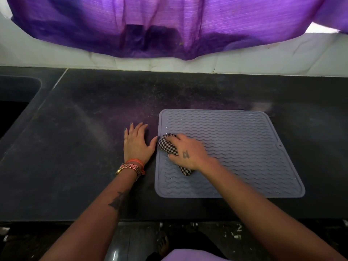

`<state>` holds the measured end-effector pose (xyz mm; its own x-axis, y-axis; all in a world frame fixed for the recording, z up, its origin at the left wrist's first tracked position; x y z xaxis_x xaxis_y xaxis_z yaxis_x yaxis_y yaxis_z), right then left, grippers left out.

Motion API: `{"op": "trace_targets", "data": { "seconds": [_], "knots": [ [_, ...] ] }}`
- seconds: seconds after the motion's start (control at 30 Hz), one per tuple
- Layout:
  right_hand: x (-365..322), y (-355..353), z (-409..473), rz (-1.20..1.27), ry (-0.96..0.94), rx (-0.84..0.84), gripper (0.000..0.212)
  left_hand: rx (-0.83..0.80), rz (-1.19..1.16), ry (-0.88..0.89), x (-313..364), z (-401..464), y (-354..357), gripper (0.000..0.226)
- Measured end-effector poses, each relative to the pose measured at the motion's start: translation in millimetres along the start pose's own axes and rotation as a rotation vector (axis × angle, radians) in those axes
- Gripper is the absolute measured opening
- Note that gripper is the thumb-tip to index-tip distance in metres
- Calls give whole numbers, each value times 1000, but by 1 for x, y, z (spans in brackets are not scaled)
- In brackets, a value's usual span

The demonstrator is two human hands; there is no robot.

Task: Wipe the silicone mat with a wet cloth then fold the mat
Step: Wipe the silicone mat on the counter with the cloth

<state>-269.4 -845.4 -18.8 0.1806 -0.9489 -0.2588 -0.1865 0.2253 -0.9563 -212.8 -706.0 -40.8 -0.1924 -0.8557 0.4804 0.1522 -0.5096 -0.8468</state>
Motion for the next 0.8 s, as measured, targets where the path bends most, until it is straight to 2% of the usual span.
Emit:
{"op": "trace_targets", "data": {
  "seconds": [0.17, 0.27, 0.33, 0.63, 0.73, 0.8],
  "knots": [
    [-6, 0, -3, 47, -130, -76, 57, 2, 0, -8, -1, 0, 0, 56],
    [10, -19, 0, 132, -94, 29, 50, 0, 11, -3, -2, 0, 1, 56],
    [9, -18, 0, 48, -79, 72, 49, -3, 17, 1, -1, 1, 2, 55],
    [-22, 2, -21, 45, -325, -58, 45, 0, 14, 1, -1, 1, 1, 57],
    [-16, 4, -22, 234, -305, -185, 41, 0, 17, -1, -1, 0, 1, 57],
    [1, -6, -17, 457, -186, -155, 37, -15, 19, -1, -2, 0, 2, 57]
  ]
}}
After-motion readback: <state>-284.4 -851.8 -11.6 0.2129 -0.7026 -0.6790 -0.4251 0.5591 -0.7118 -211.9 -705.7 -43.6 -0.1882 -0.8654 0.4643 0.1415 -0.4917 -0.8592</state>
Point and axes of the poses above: each hand's wrist, its own z-axis towards the middle knuckle, its own y-axis out of the palm, x = y × z, the point moved 9 cm from there along z, towards the middle knuckle
